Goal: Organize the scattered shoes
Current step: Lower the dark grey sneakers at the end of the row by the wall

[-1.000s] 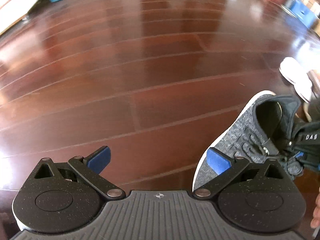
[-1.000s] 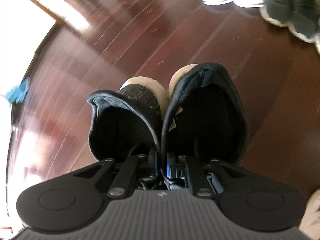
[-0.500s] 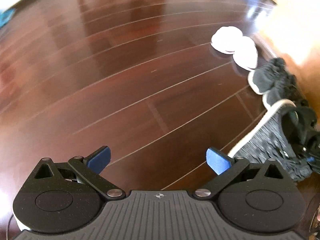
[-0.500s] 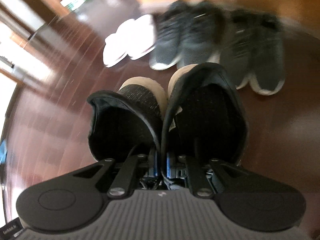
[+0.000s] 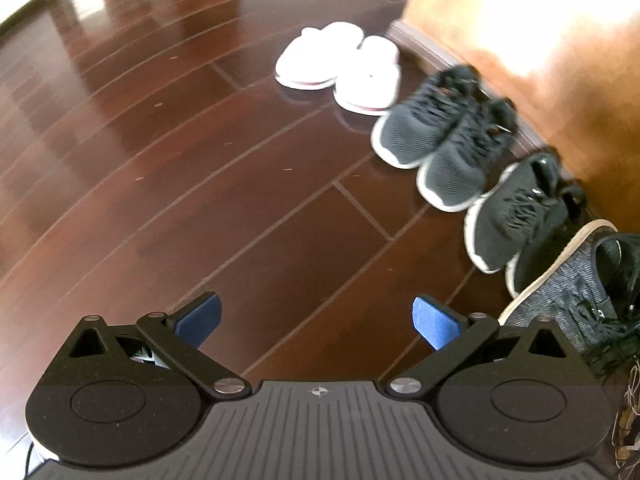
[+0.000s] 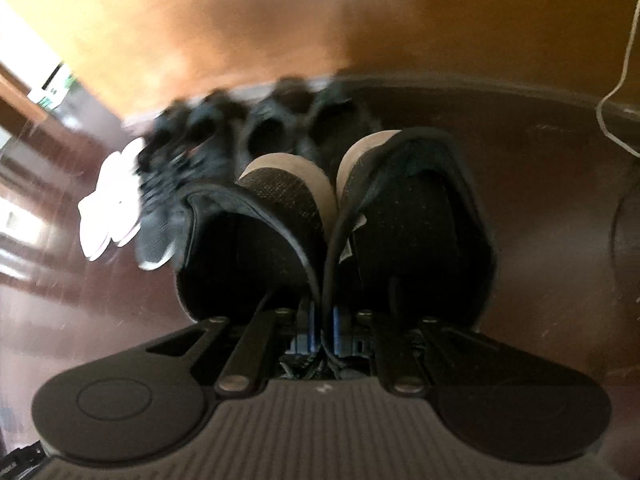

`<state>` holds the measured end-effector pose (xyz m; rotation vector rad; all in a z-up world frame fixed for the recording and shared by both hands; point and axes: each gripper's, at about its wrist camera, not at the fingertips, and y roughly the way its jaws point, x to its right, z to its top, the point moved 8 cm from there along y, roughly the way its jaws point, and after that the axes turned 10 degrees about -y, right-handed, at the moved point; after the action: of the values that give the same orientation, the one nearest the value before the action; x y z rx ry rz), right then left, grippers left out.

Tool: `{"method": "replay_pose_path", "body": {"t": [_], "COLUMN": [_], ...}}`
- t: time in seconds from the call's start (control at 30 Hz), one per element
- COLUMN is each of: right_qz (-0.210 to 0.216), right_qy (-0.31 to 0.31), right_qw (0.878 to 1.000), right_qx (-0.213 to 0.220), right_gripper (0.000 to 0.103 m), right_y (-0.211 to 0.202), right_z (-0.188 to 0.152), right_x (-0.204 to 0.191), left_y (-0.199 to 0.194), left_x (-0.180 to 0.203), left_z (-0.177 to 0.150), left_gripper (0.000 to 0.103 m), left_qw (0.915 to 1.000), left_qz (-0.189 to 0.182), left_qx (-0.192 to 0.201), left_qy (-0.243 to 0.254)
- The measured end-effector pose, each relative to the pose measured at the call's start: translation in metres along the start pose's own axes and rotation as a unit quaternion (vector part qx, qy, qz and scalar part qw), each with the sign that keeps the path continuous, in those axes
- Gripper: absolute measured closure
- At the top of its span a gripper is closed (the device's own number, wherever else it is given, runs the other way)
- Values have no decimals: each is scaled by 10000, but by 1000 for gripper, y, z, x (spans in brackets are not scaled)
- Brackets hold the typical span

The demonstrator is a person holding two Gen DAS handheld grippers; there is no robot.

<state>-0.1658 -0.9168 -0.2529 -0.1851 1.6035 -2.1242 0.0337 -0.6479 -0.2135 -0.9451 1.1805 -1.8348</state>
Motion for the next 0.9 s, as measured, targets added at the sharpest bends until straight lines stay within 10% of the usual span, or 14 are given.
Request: {"method": "replay_pose_path", "body": {"t": [0.37, 0.9], "right_qz": [-351, -750], "right_qy": [315, 685], "right_qw": [9987, 9942], "right_qx": [-170, -346], "right_gripper": [93, 93], "right_y": [56, 116], "right_z": [46, 76], "right_x": [85, 134], "left_y": [44, 80], "left_x": [84, 75], "left_z": [2, -13], "left_gripper": [0, 0], "left_qw": [9990, 9989], "left_qz": [-56, 176], "left_qx": [-160, -342], "left_qy": [411, 250]}}
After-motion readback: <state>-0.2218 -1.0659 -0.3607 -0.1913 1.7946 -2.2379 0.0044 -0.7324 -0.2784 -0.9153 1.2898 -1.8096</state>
